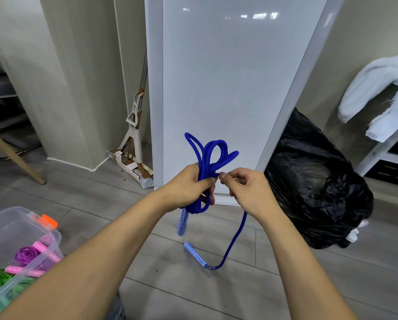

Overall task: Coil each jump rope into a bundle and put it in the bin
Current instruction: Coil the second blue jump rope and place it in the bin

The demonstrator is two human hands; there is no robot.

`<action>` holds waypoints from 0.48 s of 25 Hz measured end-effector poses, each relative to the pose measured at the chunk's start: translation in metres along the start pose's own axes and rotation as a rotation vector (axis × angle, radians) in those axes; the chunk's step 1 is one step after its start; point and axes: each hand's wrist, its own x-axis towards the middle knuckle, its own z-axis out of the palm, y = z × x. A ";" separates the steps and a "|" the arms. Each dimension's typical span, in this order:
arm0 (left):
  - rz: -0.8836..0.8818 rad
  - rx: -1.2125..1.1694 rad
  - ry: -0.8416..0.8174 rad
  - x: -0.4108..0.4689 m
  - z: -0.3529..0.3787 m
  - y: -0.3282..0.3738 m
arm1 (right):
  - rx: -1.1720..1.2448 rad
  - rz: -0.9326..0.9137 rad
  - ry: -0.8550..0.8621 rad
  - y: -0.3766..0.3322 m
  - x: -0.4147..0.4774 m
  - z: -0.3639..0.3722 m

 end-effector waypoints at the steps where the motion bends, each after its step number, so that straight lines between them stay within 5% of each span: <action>1: -0.019 -0.023 0.018 0.000 0.000 0.001 | 0.003 0.000 -0.013 0.000 0.000 -0.001; 6: -0.069 -0.114 0.178 0.004 -0.011 0.001 | -0.015 0.045 -0.055 0.008 0.002 -0.012; 12: -0.098 -0.404 0.709 0.019 -0.031 -0.011 | -0.176 0.147 -0.087 0.027 0.006 -0.029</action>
